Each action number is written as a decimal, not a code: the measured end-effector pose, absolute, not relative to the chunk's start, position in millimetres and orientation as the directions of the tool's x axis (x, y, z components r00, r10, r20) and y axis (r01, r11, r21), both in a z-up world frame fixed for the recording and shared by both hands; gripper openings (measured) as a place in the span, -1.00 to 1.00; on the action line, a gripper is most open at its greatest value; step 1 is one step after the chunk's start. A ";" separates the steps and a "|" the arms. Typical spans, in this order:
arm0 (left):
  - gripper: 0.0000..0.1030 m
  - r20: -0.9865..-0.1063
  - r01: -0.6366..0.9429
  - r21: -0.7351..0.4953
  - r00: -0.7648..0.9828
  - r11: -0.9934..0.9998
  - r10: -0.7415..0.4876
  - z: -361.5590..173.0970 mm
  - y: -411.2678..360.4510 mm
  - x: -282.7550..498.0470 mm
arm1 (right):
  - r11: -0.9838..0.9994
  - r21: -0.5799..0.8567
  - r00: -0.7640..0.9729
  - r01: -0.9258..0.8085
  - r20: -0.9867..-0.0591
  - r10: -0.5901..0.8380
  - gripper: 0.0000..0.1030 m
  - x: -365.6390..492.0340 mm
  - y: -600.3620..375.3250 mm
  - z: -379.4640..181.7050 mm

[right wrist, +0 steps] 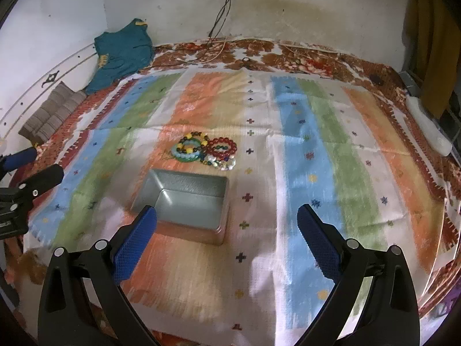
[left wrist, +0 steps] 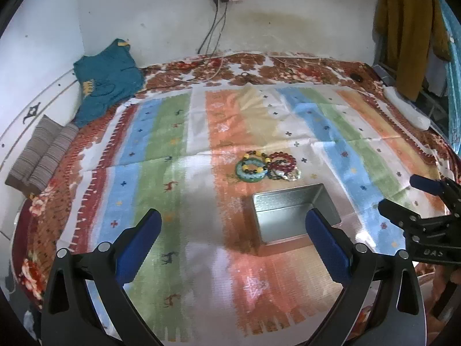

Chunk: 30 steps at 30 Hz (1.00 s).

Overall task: Organize jewelry
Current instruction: 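Move both grippers forward over the tin toward the bracelet pile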

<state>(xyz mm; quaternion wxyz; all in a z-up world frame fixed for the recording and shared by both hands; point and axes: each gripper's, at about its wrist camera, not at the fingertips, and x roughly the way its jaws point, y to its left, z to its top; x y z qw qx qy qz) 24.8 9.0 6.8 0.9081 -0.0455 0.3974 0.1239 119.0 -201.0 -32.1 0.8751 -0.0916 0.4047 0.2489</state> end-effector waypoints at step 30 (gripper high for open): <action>0.89 -0.814 -0.325 0.000 0.549 0.946 0.189 -16.0 50.6 100.7 | 0.872 0.073 0.476 -0.484 -0.815 0.332 0.92 190.8 -185.4 -50.4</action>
